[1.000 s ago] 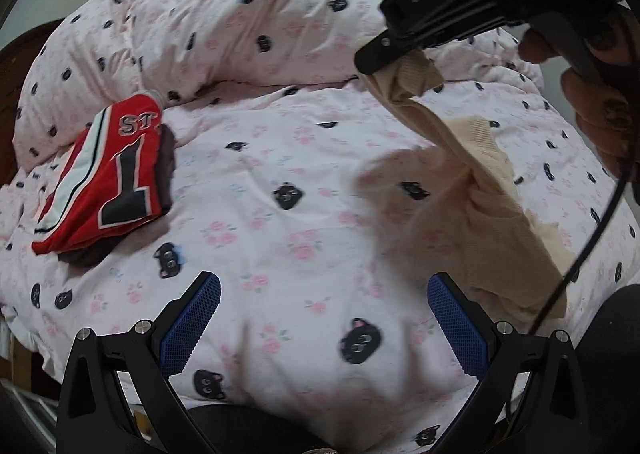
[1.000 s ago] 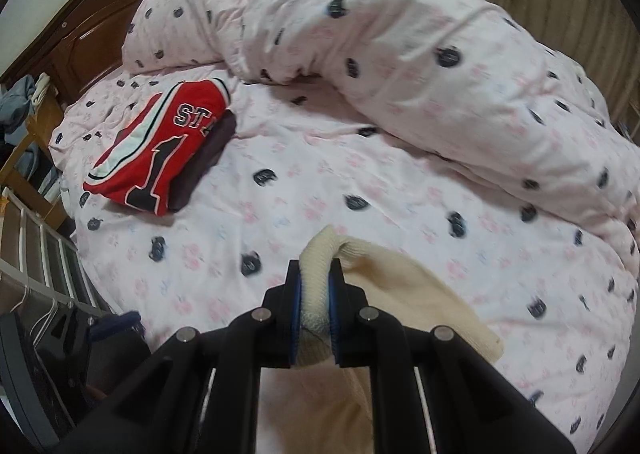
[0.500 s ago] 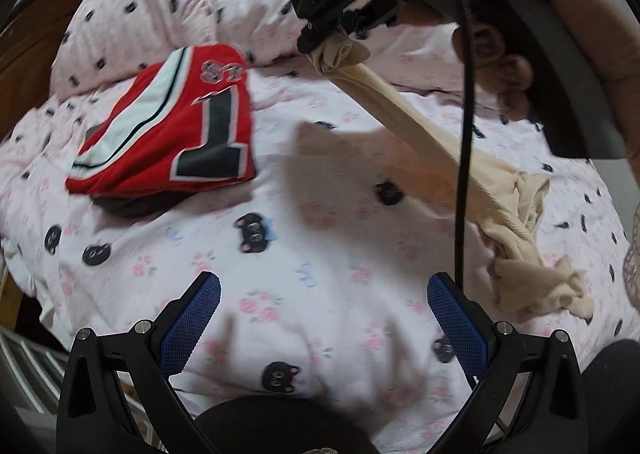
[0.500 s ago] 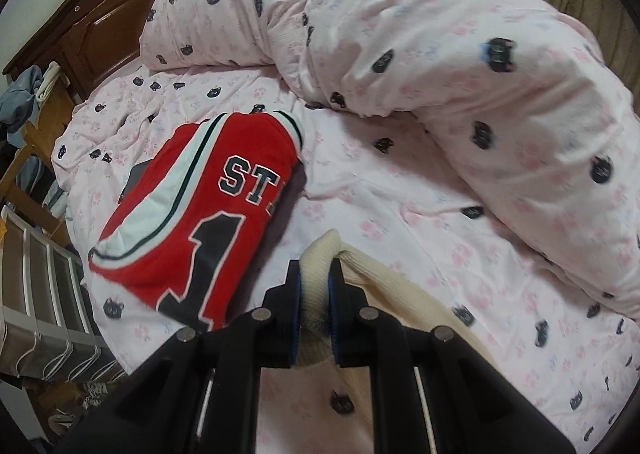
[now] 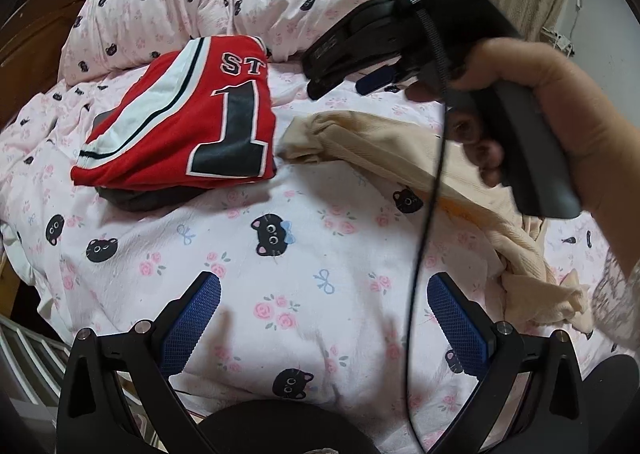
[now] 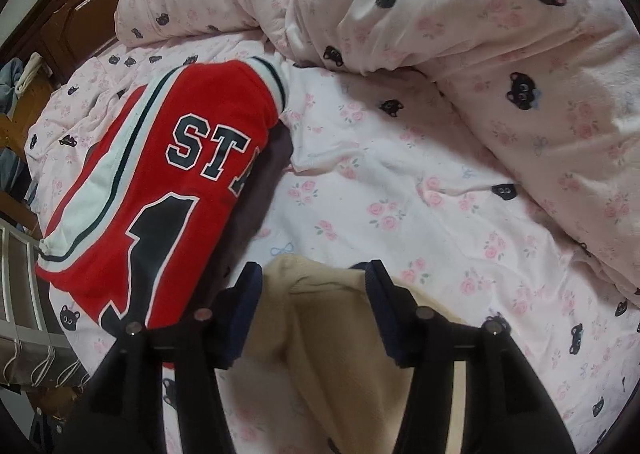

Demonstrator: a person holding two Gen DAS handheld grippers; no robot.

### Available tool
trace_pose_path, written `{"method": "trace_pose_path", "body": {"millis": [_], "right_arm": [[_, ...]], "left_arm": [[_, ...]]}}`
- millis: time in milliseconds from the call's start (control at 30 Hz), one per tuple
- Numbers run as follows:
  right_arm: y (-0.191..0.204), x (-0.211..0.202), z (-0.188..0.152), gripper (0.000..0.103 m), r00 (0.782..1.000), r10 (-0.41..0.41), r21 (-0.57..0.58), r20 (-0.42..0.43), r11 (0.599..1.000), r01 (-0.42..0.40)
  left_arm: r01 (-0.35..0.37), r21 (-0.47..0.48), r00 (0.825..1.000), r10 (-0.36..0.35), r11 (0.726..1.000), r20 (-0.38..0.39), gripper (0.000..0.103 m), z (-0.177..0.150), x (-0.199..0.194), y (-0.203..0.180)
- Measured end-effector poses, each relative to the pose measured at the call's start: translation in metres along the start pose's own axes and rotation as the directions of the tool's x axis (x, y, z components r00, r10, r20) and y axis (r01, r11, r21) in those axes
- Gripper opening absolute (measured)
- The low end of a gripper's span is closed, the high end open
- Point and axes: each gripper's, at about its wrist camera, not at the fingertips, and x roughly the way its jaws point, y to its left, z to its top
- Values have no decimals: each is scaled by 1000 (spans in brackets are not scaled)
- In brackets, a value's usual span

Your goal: Fold clothes

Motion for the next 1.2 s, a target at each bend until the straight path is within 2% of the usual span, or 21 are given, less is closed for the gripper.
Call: {"method": "trace_pose_path", "body": {"millis": [67, 300, 500, 600, 700, 800, 933, 1000, 1200], "right_arm": [[-9, -11, -2, 55, 1000, 13, 5, 16, 1000, -13], [-42, -63, -30, 55, 996, -28, -20, 79, 999, 30], [-90, -109, -87, 55, 991, -75, 6, 112, 997, 74], [-124, -129, -126, 55, 986, -121, 55, 114, 992, 115], [-161, -144, -167, 55, 982, -152, 128, 112, 982, 138], [-193, -155, -204, 55, 981, -161, 211, 110, 968, 136], [-216, -158, -245, 55, 978, -183, 269, 96, 951, 151], [-221, -157, -259, 55, 977, -196, 281, 89, 945, 164], [-212, -150, -288, 55, 979, -185, 276, 80, 948, 157]], "left_arm": [[5, 10, 1000, -5, 1000, 3, 102, 1, -1, -4], [42, 49, 999, -43, 998, 14, 102, 2, -5, -22], [124, 95, 992, -125, 988, 10, 102, -1, -8, -48], [205, 119, 978, -207, 971, 2, 102, -4, -13, -65], [289, 149, 957, -290, 946, -18, 102, -8, -17, -83], [324, 180, 945, -328, 929, -12, 102, -12, -25, -100], [394, 181, 915, -403, 901, 9, 102, -11, -36, -108], [386, 178, 918, -395, 905, 17, 102, -8, -39, -110], [309, 190, 949, -316, 932, 8, 102, -11, -29, -115]]}}
